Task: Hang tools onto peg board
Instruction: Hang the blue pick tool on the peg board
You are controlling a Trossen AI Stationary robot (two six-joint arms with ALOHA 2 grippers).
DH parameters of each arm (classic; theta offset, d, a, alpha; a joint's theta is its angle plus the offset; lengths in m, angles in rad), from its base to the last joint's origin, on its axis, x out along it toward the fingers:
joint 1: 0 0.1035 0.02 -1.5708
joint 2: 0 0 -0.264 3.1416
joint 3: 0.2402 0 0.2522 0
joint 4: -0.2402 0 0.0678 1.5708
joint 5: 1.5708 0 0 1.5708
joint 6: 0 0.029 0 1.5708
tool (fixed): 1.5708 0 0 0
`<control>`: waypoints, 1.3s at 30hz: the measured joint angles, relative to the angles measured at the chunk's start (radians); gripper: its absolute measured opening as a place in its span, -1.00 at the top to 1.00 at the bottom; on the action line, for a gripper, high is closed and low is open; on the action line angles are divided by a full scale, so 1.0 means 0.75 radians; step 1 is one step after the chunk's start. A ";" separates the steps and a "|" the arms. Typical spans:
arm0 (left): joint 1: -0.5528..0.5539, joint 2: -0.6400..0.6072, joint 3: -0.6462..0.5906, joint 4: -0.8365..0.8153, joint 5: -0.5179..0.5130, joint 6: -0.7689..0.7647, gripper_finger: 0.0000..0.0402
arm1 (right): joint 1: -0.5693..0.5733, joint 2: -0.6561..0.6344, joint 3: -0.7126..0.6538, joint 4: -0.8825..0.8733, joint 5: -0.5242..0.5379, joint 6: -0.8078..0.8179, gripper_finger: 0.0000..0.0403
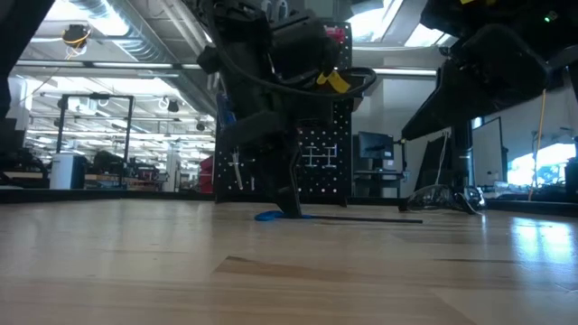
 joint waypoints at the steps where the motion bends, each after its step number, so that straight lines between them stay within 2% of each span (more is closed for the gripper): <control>1: -0.002 0.000 0.000 0.000 0.000 0.000 0.96 | 0.000 0.000 0.000 0.000 0.000 0.000 0.51; 8: -0.050 -0.008 -0.003 -0.002 -0.072 -0.005 0.98 | 0.000 0.000 0.000 -0.001 -0.007 -0.001 0.51; 11: -0.082 -0.031 -0.007 -0.013 -0.118 -0.024 0.99 | 0.003 -0.015 0.011 -0.052 -0.060 0.000 0.51; 16: -0.128 -0.077 -0.013 -0.048 -0.109 -0.047 0.99 | 0.034 -0.077 0.049 -0.114 -0.085 -0.001 0.51; 28: -0.233 -0.260 -0.008 -0.129 -0.169 -0.105 1.00 | 0.135 -0.231 0.062 -0.117 -0.082 -0.002 0.51; 34: -0.281 -0.357 -0.009 -0.195 -0.229 -0.105 1.00 | 0.139 -0.226 0.062 -0.122 -0.138 -0.001 0.51; 39: -0.309 -0.490 -0.102 -0.168 -0.252 -0.135 1.00 | 0.139 -0.226 0.062 -0.118 -0.233 0.009 0.51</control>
